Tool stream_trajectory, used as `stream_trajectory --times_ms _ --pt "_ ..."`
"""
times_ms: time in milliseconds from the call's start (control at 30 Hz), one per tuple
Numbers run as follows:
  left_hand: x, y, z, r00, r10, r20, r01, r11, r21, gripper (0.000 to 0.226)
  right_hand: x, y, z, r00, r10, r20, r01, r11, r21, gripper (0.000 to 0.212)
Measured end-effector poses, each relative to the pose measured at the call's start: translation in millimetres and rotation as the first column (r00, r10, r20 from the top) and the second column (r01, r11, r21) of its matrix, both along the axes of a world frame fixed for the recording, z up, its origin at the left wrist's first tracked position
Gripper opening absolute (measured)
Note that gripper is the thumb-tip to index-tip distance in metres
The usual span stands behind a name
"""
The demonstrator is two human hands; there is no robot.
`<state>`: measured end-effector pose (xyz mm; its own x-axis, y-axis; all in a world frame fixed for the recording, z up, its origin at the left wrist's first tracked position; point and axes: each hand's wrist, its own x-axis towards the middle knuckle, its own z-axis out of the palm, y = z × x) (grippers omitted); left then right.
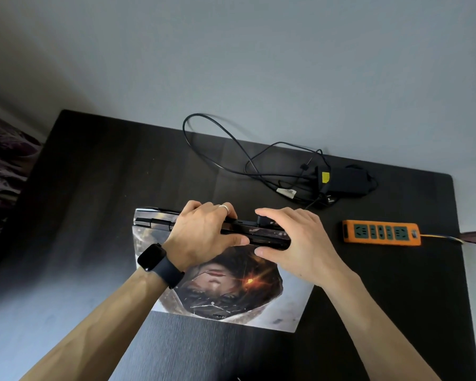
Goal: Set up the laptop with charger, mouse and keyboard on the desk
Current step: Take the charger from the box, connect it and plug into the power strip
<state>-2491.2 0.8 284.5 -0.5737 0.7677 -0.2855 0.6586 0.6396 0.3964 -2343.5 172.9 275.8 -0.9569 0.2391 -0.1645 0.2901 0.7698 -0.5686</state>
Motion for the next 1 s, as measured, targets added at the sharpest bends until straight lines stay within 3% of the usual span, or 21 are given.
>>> stream_trajectory --times_ms 233,500,667,767,867,1000 --pt "-1.7 0.7 -4.0 1.000 0.008 -0.007 -0.008 1.000 0.009 0.049 -2.4 -3.6 -3.5 0.999 -0.028 -0.015 0.029 0.997 0.067 0.063" --pt "-12.3 6.7 -16.8 1.000 -0.001 0.018 0.001 1.000 -0.011 0.046 -11.7 6.6 -16.1 0.999 -0.035 0.030 0.034 0.999 0.013 0.058" --pt "-34.4 25.9 -41.6 0.991 -0.047 0.126 0.059 0.994 -0.092 0.050 -23.6 22.5 -34.6 0.991 -0.043 0.129 0.038 0.998 0.041 0.044" --pt "-52.7 36.0 -70.5 0.965 0.065 0.252 -0.026 0.988 -0.153 0.060 -30.2 35.4 -57.8 0.976 -0.117 0.186 0.100 0.990 0.097 0.038" --pt "-66.7 47.2 -93.2 0.953 0.100 0.285 -0.038 0.976 -0.213 0.058 -37.6 37.2 -84.8 0.962 -0.089 0.257 0.056 0.990 0.133 0.042" --pt "-71.4 59.0 -117.5 0.960 0.079 0.267 -0.001 0.960 -0.280 0.055 -45.5 39.8 -112.1 0.945 -0.178 0.273 0.147 0.981 0.130 0.055"
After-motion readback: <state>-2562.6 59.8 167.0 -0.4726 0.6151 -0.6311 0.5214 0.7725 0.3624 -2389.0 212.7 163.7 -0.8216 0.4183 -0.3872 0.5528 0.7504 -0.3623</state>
